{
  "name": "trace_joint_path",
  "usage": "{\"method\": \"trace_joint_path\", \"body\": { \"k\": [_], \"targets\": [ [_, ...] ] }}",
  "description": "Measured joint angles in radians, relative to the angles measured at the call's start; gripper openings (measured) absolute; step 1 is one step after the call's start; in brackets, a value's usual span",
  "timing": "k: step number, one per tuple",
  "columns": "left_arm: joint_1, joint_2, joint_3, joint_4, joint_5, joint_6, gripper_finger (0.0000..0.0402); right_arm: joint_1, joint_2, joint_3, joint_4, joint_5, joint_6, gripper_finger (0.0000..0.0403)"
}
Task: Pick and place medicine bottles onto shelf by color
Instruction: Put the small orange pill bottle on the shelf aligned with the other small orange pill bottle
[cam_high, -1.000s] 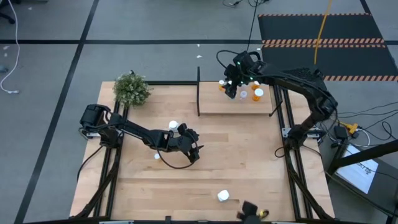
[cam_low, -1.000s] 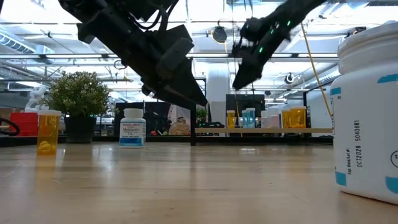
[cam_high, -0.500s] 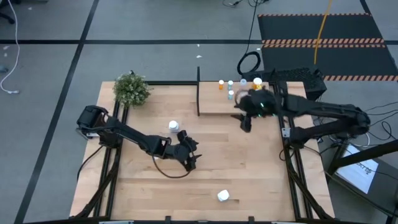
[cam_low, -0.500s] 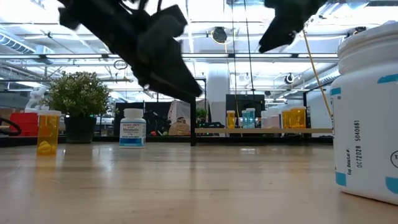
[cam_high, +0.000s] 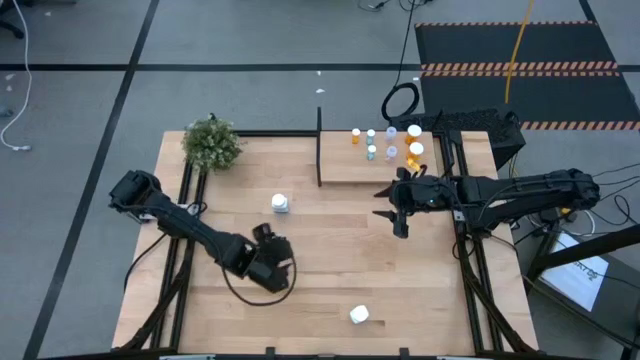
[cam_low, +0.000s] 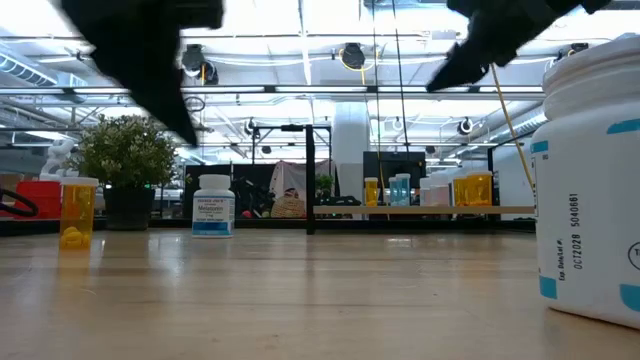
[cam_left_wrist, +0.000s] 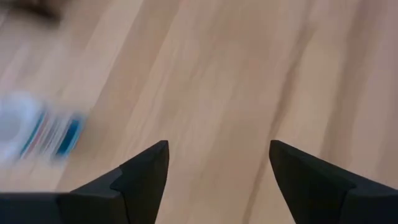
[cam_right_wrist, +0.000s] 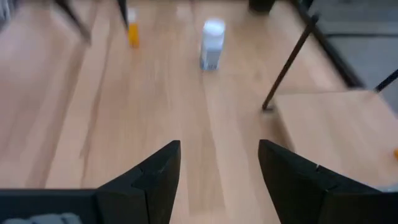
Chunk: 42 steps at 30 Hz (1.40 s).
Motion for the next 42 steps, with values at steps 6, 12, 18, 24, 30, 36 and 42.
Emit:
{"method": "trace_joint_path", "body": {
  "k": [6, 12, 18, 24, 30, 36, 42],
  "targets": [
    [-0.095, 0.001, 0.010, -0.161, 0.007, -0.235, 0.0278, 0.008, 0.011, -0.029, -0.001, 0.000, -0.088, 0.0212],
    [-0.157, -0.005, 0.010, -0.210, 0.009, -0.345, 0.0278, 0.008, 0.013, -0.040, 0.022, -0.001, -0.125, 0.0212],
    [-0.181, -0.054, 0.010, -0.299, -0.003, -0.438, 0.0278, 0.008, 0.014, -0.040, 0.027, -0.001, -0.130, 0.0212],
    [-0.248, -0.069, 0.007, -0.338, -0.102, -0.445, 0.0278, 0.008, 0.014, -0.040, 0.026, -0.001, -0.096, 0.0212],
    [-0.328, -0.068, -0.031, -0.382, -0.150, -0.531, 0.0278, 0.013, 0.013, -0.040, 0.032, -0.001, -0.073, 0.0212],
    [-0.433, -0.068, -0.145, -0.365, -0.218, -0.735, 0.0278, 0.013, 0.016, -0.046, 0.088, -0.001, -0.067, 0.0212],
    [-0.498, -0.068, -0.328, -0.179, -0.272, -0.830, 0.0278, 0.013, 0.017, -0.128, 0.262, -0.001, -0.084, 0.0212]
  ]
}}
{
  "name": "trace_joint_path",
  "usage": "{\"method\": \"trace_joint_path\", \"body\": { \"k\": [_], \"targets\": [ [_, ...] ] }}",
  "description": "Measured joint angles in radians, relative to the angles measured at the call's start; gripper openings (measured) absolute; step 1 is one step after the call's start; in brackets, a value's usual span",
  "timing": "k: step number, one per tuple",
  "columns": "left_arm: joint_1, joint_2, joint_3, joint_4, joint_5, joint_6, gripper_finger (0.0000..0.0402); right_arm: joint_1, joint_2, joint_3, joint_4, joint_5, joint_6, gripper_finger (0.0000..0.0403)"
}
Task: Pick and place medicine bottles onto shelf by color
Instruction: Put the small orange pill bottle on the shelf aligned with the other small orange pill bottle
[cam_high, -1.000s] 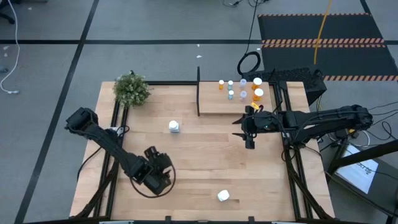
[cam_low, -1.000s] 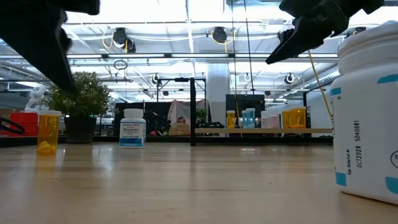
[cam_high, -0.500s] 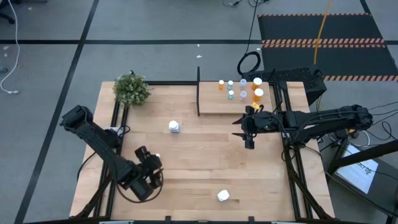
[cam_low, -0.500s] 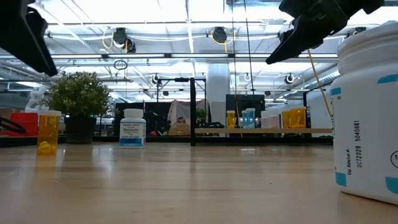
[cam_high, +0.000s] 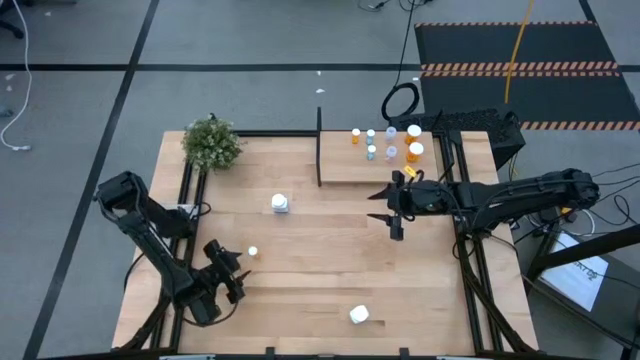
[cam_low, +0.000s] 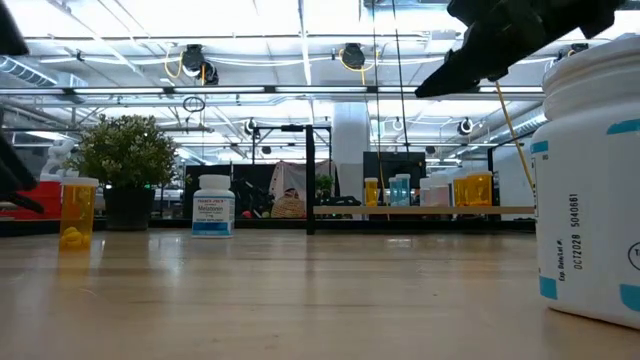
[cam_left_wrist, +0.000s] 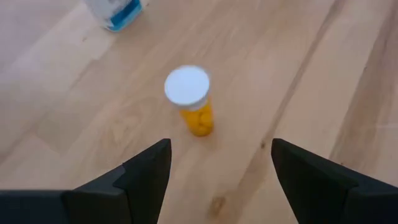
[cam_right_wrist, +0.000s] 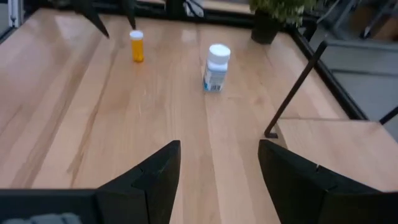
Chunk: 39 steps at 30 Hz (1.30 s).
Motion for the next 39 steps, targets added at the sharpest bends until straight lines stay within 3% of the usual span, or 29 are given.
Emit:
{"method": "trace_joint_path", "body": {
  "k": [8, 16, 21, 29, 39],
  "targets": [
    [0.010, 0.000, -0.243, 0.289, -0.019, 0.001, 0.0278, 0.000, 0.000, -0.092, 0.221, 0.000, -0.073, 0.0212],
    [0.020, -0.003, -0.426, 0.700, -0.151, 0.151, 0.0278, 0.000, 0.000, -0.094, 0.213, 0.000, -0.087, 0.0212],
    [0.023, -0.002, -0.491, 0.870, -0.189, 0.250, 0.0278, 0.000, 0.000, -0.094, 0.211, 0.000, -0.098, 0.0212],
    [0.056, 0.002, -0.522, 1.017, -0.182, 0.427, 0.0272, 0.000, 0.000, -0.094, 0.213, 0.001, -0.124, 0.0212],
    [0.089, 0.000, -0.518, 1.053, -0.130, 0.515, 0.0177, 0.000, 0.000, -0.094, 0.219, 0.002, -0.120, 0.0212]
  ]
}}
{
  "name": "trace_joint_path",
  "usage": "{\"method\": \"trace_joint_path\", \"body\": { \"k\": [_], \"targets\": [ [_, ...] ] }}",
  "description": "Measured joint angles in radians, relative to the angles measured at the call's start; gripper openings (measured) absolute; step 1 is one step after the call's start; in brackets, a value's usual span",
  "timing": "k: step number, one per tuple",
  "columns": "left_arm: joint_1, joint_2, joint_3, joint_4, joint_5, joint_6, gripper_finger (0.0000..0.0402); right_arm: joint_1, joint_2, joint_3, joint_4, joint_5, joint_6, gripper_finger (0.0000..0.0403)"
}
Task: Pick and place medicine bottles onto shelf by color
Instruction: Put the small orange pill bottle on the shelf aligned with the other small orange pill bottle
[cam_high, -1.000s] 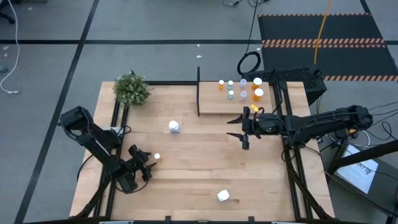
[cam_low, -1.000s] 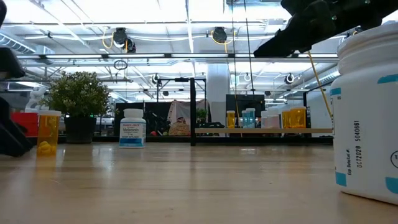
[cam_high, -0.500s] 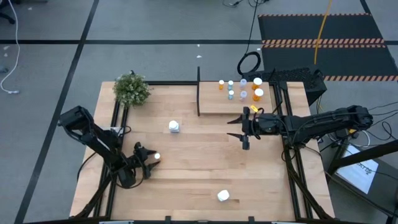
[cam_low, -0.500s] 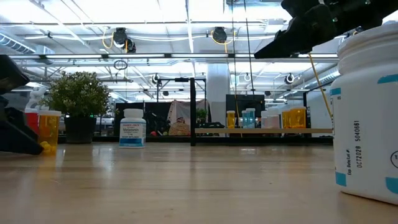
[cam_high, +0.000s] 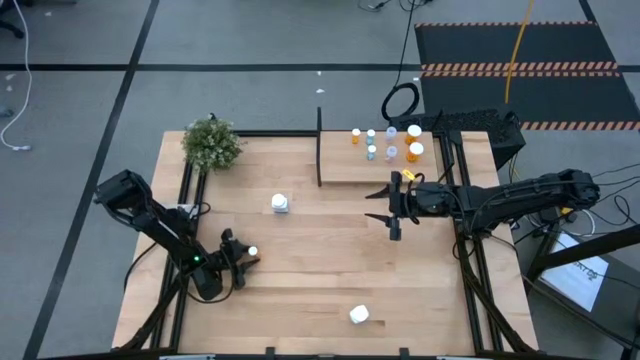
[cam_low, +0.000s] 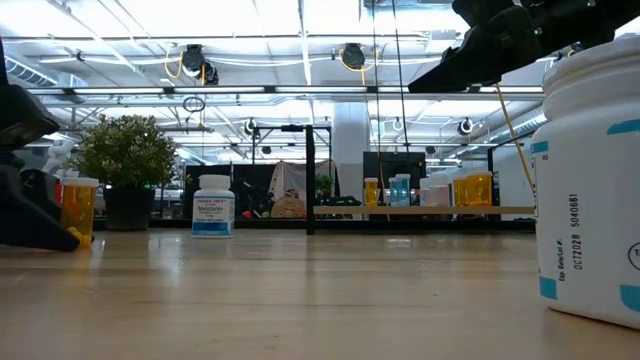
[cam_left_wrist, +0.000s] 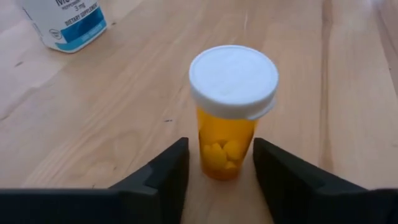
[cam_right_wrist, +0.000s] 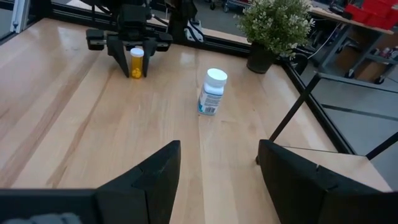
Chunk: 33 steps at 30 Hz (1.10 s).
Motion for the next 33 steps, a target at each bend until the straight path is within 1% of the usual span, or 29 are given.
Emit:
{"method": "trace_joint_path", "body": {
  "k": [4, 8, 14, 19, 25, 33],
  "targets": [
    [0.000, 0.000, 0.000, -0.001, 0.000, 0.001, 0.0151, 0.000, 0.000, 0.000, 0.000, 0.000, 0.003, 0.0212],
    [0.000, 0.000, 0.000, 0.000, 0.000, 0.003, 0.0133, 0.000, 0.000, 0.000, 0.000, 0.000, 0.009, 0.0212],
    [-0.001, 0.000, 0.000, 0.000, -0.007, 0.006, 0.0121, 0.000, 0.000, 0.000, 0.002, 0.001, 0.029, 0.0212],
    [0.002, 0.000, 0.003, -0.001, -0.009, 0.019, 0.0113, 0.000, 0.001, 0.000, 0.047, 0.002, 0.048, 0.0212],
    [0.059, 0.002, 0.036, 0.009, 0.014, 0.140, 0.0113, 0.000, 0.069, 0.000, 0.216, 0.008, 0.116, 0.0212],
    [0.176, 0.002, 0.108, 0.013, 0.087, 0.321, 0.0113, 0.000, 0.279, 0.000, 0.504, 0.009, 0.208, 0.0212]
  ]
}}
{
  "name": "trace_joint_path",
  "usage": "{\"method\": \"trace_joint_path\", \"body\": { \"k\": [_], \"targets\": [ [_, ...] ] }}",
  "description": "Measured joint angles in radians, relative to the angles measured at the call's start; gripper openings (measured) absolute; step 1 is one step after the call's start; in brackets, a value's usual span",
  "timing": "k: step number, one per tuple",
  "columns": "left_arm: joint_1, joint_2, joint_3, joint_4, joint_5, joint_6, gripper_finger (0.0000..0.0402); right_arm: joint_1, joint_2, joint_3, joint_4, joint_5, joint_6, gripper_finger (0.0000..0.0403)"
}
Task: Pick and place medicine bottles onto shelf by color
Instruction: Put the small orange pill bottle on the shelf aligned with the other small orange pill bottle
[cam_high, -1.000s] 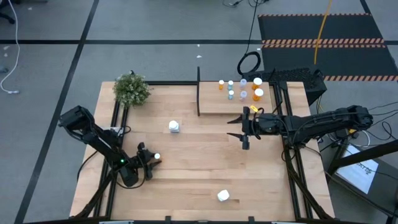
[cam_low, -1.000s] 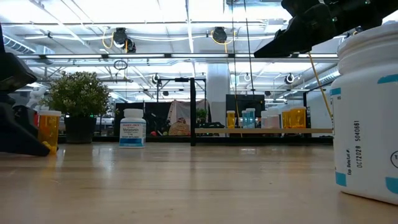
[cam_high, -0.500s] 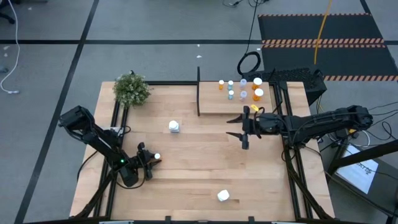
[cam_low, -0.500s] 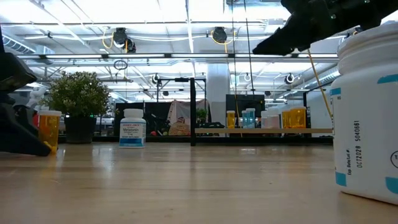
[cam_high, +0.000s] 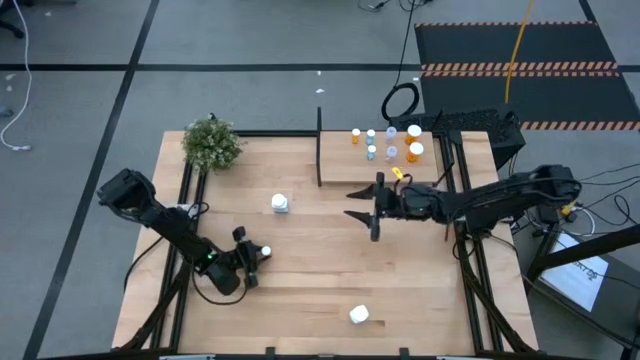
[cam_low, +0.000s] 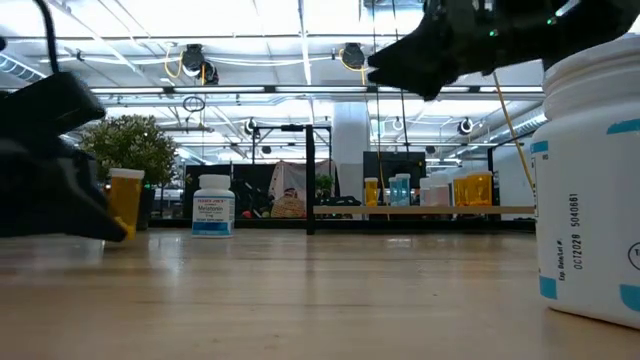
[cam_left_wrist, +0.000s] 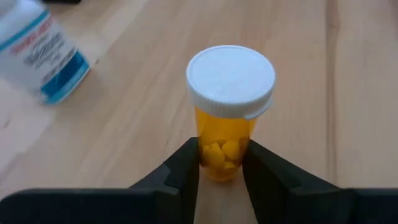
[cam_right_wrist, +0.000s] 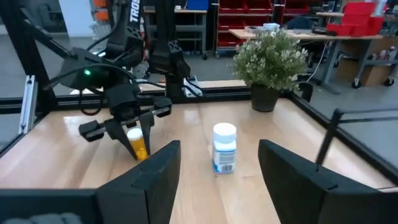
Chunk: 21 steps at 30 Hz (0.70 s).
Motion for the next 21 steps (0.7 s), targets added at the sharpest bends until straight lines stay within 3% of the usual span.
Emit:
{"method": "trace_joint_path", "body": {
  "k": [5, 12, 15, 21],
  "targets": [
    [0.072, 0.000, 0.072, -0.002, 0.042, 0.139, 0.0113, 0.007, 0.145, 0.046, 0.060, -0.004, 0.050, 0.0212],
    [0.200, 0.000, 0.199, -0.002, 0.162, 0.320, 0.0113, 0.049, 0.328, 0.276, -0.173, -0.057, 0.081, 0.0212],
    [0.252, 0.000, 0.242, 0.000, 0.202, 0.339, 0.0113, 0.070, 0.385, 0.365, -0.265, -0.111, 0.051, 0.0212],
    [0.314, -0.001, 0.273, 0.009, 0.221, 0.297, 0.0113, 0.110, 0.459, 0.483, -0.359, -0.117, 0.074, 0.0212]
  ]
}}
